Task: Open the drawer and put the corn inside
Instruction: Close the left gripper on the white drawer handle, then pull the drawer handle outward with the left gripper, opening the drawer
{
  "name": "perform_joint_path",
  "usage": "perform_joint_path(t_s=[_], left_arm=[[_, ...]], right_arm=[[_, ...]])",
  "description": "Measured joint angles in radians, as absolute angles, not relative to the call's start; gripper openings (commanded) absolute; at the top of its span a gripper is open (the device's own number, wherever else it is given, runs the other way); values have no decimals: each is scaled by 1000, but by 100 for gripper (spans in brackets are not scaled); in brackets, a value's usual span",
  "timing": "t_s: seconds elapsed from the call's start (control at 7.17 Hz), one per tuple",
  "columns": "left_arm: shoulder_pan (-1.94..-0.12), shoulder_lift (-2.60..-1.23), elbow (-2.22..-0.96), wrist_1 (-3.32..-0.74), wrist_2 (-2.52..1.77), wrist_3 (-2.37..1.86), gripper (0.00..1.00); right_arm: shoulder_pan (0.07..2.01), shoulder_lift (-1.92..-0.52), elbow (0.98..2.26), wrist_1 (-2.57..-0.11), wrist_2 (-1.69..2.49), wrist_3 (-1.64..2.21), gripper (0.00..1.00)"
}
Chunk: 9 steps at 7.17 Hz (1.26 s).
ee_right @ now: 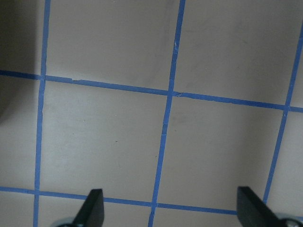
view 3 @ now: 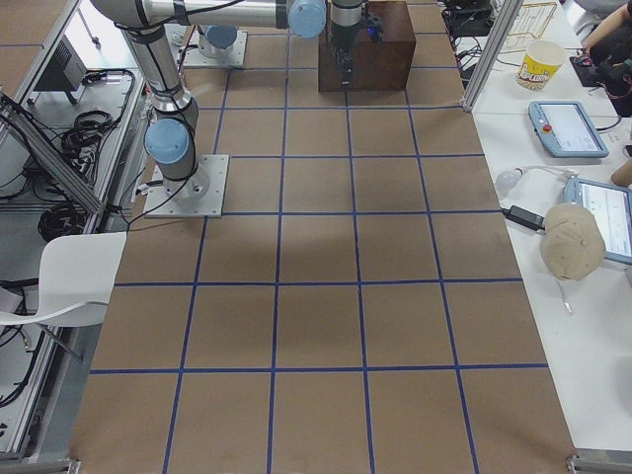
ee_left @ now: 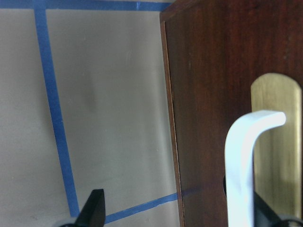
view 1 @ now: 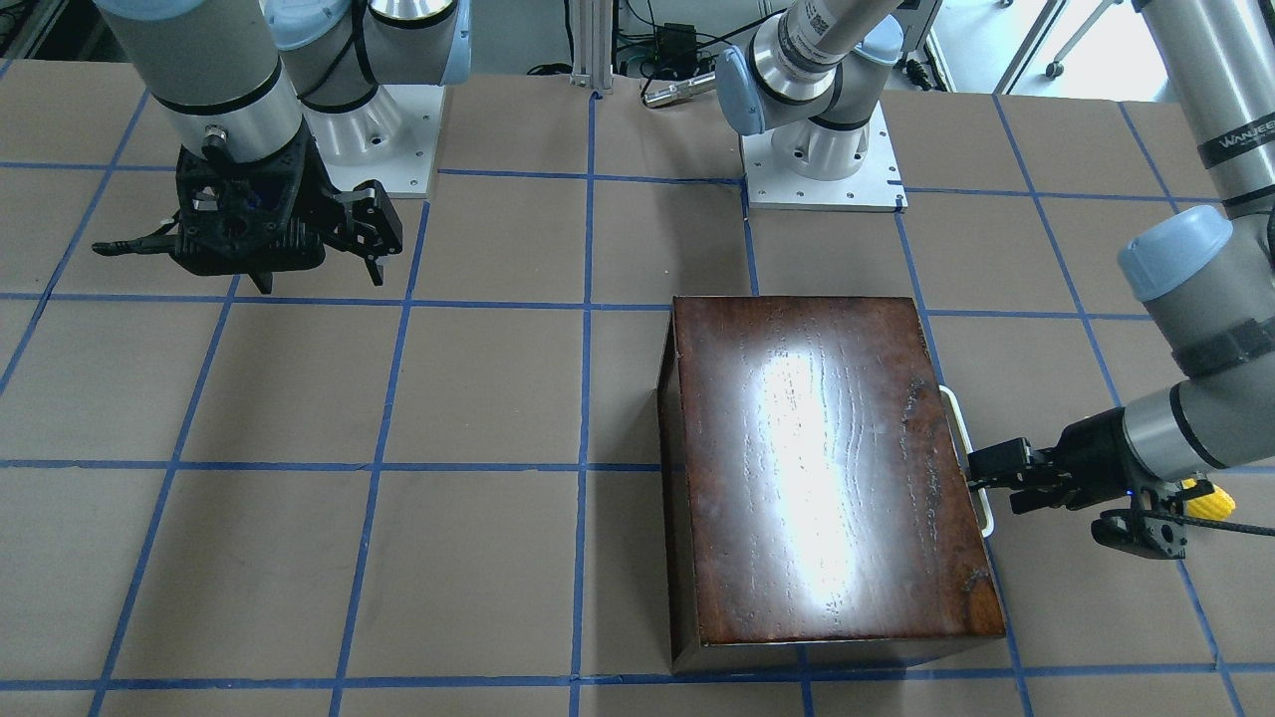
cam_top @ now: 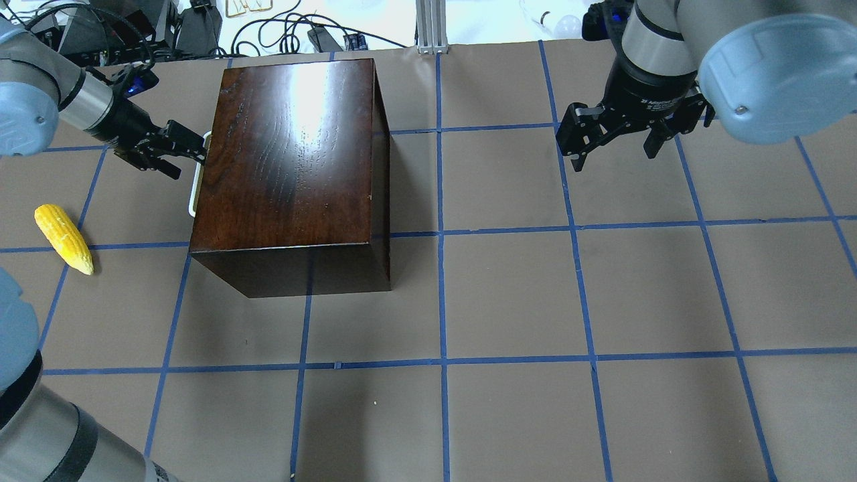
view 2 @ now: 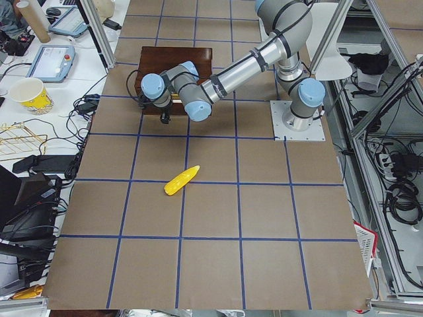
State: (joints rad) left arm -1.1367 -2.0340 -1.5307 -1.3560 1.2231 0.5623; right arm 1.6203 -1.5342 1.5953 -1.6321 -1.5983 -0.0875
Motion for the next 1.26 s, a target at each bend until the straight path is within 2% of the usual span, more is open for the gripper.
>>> perform_joint_path(t_s=[1.26], left_arm=[[-1128,-2042,-1511,-1339,1242,633,100]], right_arm=[[1621,-1534,1596,-1632,-1598,-87,100]])
